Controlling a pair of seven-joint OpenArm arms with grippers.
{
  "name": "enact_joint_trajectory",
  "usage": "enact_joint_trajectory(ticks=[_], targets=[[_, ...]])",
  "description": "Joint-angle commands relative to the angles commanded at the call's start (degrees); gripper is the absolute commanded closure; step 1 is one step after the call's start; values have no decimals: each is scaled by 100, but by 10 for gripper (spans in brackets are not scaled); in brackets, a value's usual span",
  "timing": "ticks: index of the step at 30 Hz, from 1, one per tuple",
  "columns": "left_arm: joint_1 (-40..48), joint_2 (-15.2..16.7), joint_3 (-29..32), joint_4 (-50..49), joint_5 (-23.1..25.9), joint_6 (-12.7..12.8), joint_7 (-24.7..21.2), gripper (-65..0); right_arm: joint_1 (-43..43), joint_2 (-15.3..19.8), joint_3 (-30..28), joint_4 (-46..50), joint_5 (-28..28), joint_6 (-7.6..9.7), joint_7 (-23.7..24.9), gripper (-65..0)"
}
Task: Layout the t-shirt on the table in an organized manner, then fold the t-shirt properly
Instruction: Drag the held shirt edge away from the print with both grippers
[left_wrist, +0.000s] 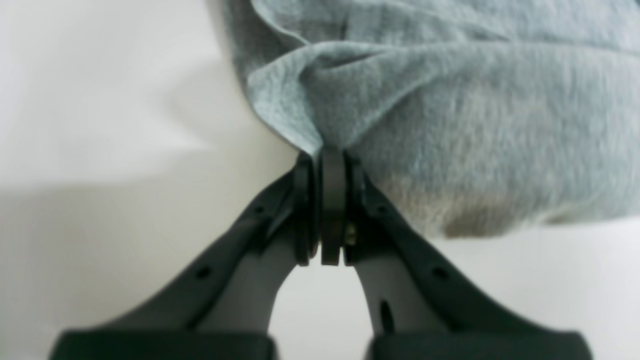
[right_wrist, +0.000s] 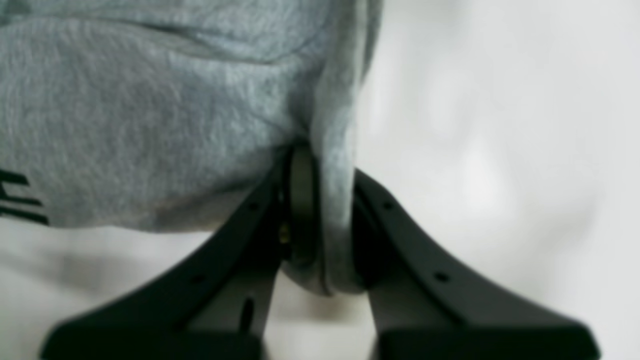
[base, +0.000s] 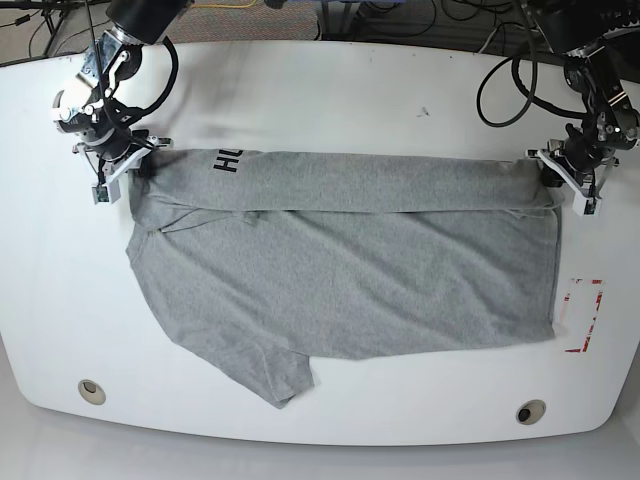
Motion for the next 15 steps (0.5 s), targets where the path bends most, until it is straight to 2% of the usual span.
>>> enact_joint_trajectory(ticks=[9,12,15], targets=[[475,-343,0,554,-26,0,0,-6,-396,-35,0,501,9,0,-510,0],[730,-448,-18,818,-26,-149,9,-6,-624,-44,0,738,9,0,-563,0],[923,-448,-53,1020,9,-413,132,-6,-826,-53,-9,1002,18,0,-615,0]])
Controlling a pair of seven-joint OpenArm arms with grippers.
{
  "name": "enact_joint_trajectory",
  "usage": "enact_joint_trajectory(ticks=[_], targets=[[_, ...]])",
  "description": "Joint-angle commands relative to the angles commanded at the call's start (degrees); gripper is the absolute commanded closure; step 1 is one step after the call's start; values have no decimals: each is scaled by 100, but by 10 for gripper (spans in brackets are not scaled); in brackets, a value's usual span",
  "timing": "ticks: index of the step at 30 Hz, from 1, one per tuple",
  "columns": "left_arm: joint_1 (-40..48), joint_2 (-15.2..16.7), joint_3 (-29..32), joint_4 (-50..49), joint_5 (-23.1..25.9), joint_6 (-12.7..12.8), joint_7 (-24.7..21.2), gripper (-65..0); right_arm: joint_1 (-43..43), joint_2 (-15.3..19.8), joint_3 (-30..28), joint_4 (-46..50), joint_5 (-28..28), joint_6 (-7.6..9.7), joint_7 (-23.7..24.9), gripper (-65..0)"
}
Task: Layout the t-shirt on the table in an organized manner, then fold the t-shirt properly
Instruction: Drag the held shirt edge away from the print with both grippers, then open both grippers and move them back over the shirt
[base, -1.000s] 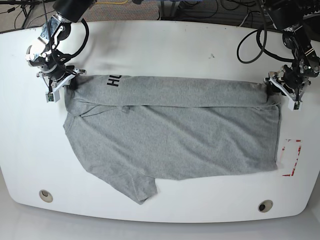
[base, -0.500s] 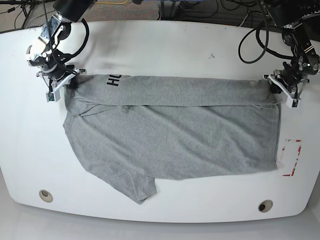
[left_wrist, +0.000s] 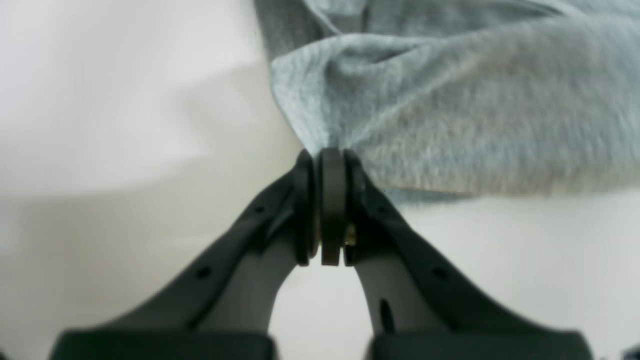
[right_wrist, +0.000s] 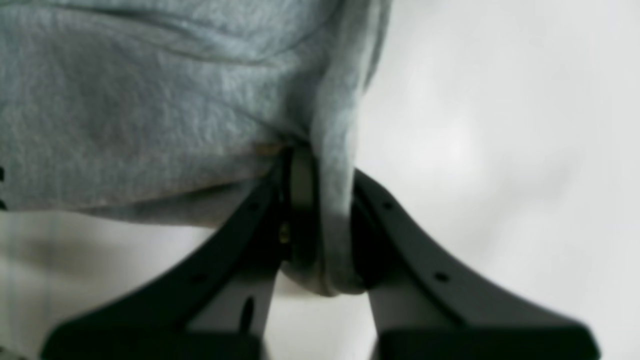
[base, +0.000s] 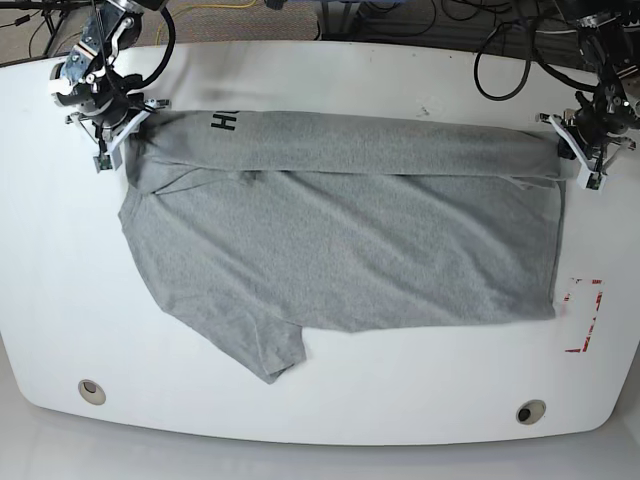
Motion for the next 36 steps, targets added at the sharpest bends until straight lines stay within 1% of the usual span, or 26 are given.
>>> enact_joint_trajectory(ticks=[1,3,8,11,14,17,24,27,29,30,31,32,33,34,35,36], targets=[[70,-26,-26,88,0,-105,132,-6,-105,-9,0,105,0,0,-79,0],[167,-88,-141,211,0,-220,352,-6,-211,-35,0,237,0,0,-229,0],[369,-97,-352,440,0,-233,668,-7,-519,-79,9,624,0,0,-457,0],[484,-97,-360,554,0,-233,686,-7,-659,-97,9,738,0,0,-466,0],[633,-97,-360,659,0,-233,686,-7,-756,-211,0,747,0,0,-466,0],[738,-105,-352,668,0,-233,686,-8,-853,-255,0,747,-9,0,-475,0],[844,-123,-343,668,0,-233,686,-10,-932,-281,0,747,-9,0,-475,-3],[853,-123,-334,668,0,-233,686,-11,-914,-281,0,756,-9,0,-475,-41],[853,-132,-325,668,0,-233,686,-22,-914,-281,9,809,-9,0,-475,-152],[853,-132,-316,659,0,-233,686,-44,-914,-281,26,844,-18,0,-475,-224],[853,-132,-316,659,9,-233,686,-96,-914,-281,35,905,-18,0,-475,-341],[853,-132,-316,659,9,-233,686,-140,-914,-281,44,949,-18,0,-475,-417],[853,-141,-316,659,9,-233,686,-176,-914,-281,44,967,-18,0,-475,-450],[844,-193,-316,668,9,-233,686,-242,-914,-281,44,993,-18,0,-466,-533],[844,-229,-316,668,9,-233,686,-300,-914,-281,44,1002,-9,0,-466,-569],[844,-246,-316,668,9,-233,695,-328,-914,-273,44,1011,-9,0,-466,-580]])
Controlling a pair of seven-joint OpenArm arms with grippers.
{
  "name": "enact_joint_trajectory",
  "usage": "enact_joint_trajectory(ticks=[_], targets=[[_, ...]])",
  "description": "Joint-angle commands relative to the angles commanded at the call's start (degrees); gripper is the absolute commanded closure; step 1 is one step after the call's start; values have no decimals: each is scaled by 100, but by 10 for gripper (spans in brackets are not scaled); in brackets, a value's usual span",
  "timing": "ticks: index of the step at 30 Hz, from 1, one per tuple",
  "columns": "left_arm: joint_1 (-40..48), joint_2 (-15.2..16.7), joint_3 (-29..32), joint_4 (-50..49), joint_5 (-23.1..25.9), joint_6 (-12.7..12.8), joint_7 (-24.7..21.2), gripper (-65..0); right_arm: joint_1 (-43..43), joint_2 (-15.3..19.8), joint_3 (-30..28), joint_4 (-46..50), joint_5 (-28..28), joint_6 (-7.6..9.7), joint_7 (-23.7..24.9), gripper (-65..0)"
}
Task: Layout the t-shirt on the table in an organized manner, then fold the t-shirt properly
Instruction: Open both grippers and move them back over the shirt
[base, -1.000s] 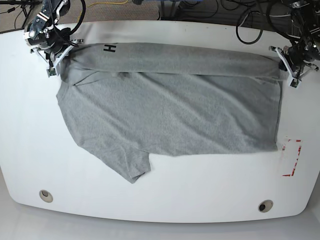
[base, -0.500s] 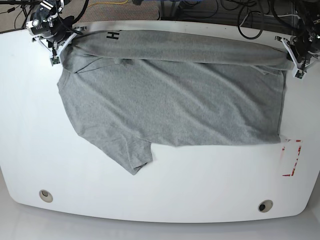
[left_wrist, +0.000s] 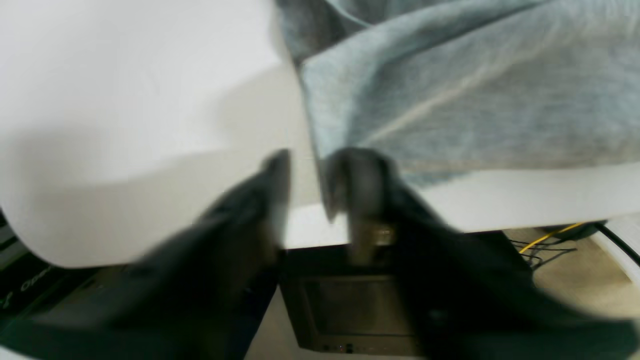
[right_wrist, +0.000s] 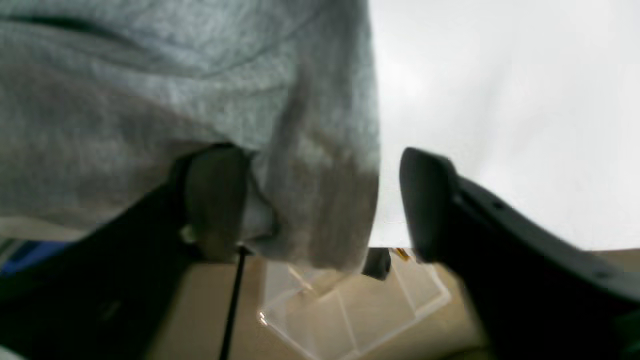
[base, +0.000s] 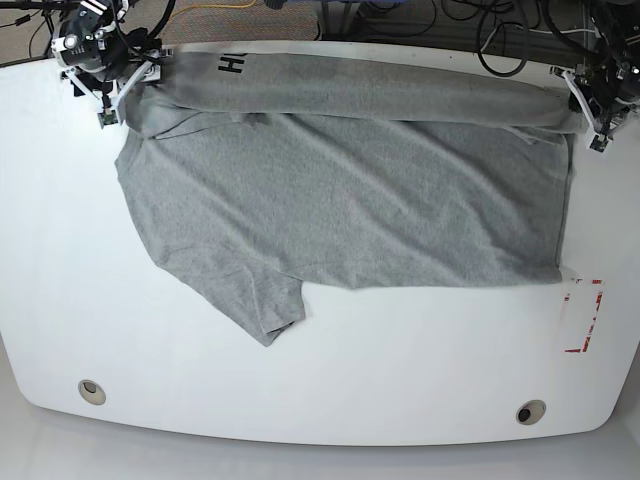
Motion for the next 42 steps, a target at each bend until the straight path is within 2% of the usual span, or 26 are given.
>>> enact_joint_trajectory(ticks=[1,2,6,10,15,27,34,38,42], targets=[[-9,-18,-18,0,-9,0,0,-379,9,9,0,35,0,0,0,-580],[-18,-26,-26,9,-18,0,0,-392,9,9,0,79,0,0,0,-574],[-167,-35,-44,18,-53,0,0,-381,18,9,-18,290,9,0,0,-553],[-202,-176,-237,229,-62,0,0,-381,237,26,97,290,185,0,0,-555],[-378,-185,-308,440,-62,0,0,-381,448,35,211,290,308,0,0,-555],[-1451,-185,-299,396,0,0,9,-379,1512,123,202,141,255,0,-105,-555],[-2409,-167,-132,-202,158,0,0,-379,2567,132,79,-774,237,0,-97,-555],[-3068,-158,176,-703,431,0,-26,-379,3244,360,-79,-1547,53,0,-53,-553],[-3657,-158,325,-1310,510,0,-62,-379,3815,475,-255,-2303,-211,0,316,-553]])
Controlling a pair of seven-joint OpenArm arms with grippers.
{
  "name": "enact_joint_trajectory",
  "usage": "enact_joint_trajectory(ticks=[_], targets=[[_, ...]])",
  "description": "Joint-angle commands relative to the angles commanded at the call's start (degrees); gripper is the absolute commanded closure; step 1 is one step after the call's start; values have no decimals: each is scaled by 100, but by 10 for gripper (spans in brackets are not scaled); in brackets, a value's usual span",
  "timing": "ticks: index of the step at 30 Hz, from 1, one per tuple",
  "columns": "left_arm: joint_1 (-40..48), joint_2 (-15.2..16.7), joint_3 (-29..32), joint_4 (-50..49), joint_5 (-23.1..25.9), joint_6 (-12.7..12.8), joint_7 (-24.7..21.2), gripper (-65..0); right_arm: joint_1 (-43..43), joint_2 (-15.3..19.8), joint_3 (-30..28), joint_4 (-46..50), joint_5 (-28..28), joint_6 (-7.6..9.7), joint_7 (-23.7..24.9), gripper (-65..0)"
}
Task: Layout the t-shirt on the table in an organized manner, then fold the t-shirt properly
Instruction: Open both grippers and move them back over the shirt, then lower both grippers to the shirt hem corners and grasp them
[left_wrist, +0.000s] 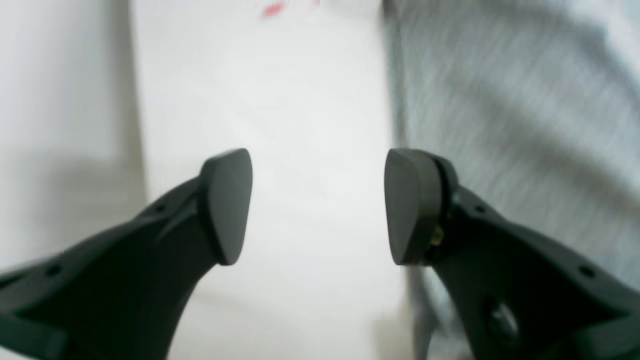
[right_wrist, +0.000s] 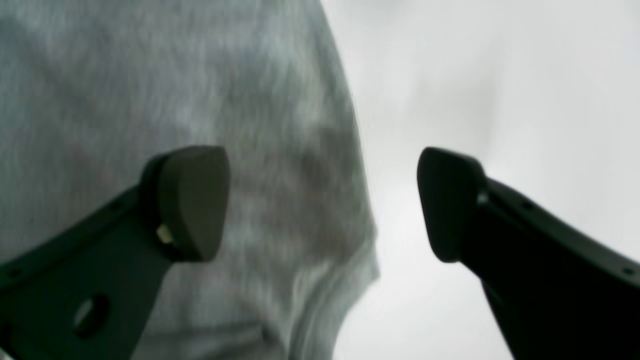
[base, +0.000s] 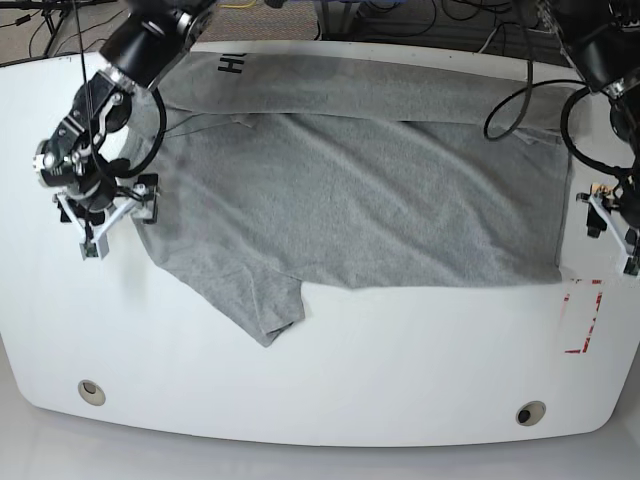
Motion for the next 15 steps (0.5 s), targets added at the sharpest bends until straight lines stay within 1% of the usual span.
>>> enact_joint_trajectory(ticks=[1,5,7,10,13,15], targets=[[-229,9,26,-290,0,0,-79,-379,193,53,-53,-299,-141,0,193,-553],[-642,9,44,-985,9,0,-369,-379,659,123,-149,-993,-440,0,563,-553],[-870,9,44,-1451,9,0,-615,-379,905,193,-149,-1530,-615,0,888,-553],[-1143,9,53,-2048,9,0,-844,-379,1196,378,-149,-2286,-730,0,1284,-553],[-1336,9,132,-2479,9,0,-1073,-379,1371,484,-149,-2892,-730,0,1547,-553],[-1424,9,264,-2787,9,198,-1336,-379,1459,501,-149,-3253,-756,0,1714,-553]])
